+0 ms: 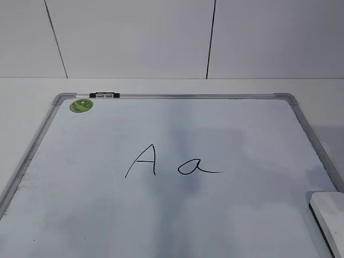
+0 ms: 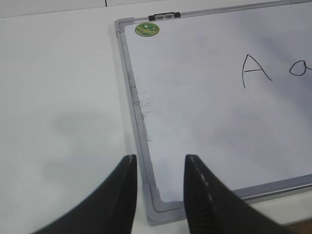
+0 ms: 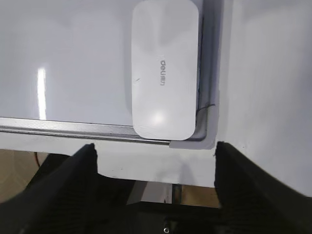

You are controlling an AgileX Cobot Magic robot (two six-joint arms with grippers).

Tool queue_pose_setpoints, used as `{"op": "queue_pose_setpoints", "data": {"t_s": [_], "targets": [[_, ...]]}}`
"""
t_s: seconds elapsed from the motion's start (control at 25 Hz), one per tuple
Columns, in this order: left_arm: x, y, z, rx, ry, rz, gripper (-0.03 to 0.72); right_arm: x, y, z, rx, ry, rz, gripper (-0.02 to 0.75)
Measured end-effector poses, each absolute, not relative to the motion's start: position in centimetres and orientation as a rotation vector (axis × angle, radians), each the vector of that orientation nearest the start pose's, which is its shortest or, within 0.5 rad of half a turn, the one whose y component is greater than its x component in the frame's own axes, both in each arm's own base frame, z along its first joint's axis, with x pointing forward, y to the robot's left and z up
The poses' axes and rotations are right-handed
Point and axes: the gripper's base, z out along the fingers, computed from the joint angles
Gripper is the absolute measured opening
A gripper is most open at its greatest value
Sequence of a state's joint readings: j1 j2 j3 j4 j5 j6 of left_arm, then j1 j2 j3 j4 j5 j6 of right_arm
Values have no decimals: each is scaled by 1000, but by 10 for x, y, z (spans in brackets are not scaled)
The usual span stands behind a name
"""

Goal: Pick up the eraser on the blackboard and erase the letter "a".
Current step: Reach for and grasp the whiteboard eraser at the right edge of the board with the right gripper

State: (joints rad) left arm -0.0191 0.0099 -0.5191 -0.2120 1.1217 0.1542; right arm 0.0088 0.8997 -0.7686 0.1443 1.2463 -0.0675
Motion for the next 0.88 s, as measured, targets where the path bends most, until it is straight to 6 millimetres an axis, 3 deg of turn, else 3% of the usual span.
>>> {"op": "queue_pose_setpoints", "data": {"t_s": [0.48, 0.88], "targets": [[-10, -17, 279, 199, 2072, -173, 244, 161, 21, 266, -103, 3014, 228, 592], [-10, -17, 279, 199, 2072, -173, 244, 166, 21, 264, -93, 3005, 221, 592]]}}
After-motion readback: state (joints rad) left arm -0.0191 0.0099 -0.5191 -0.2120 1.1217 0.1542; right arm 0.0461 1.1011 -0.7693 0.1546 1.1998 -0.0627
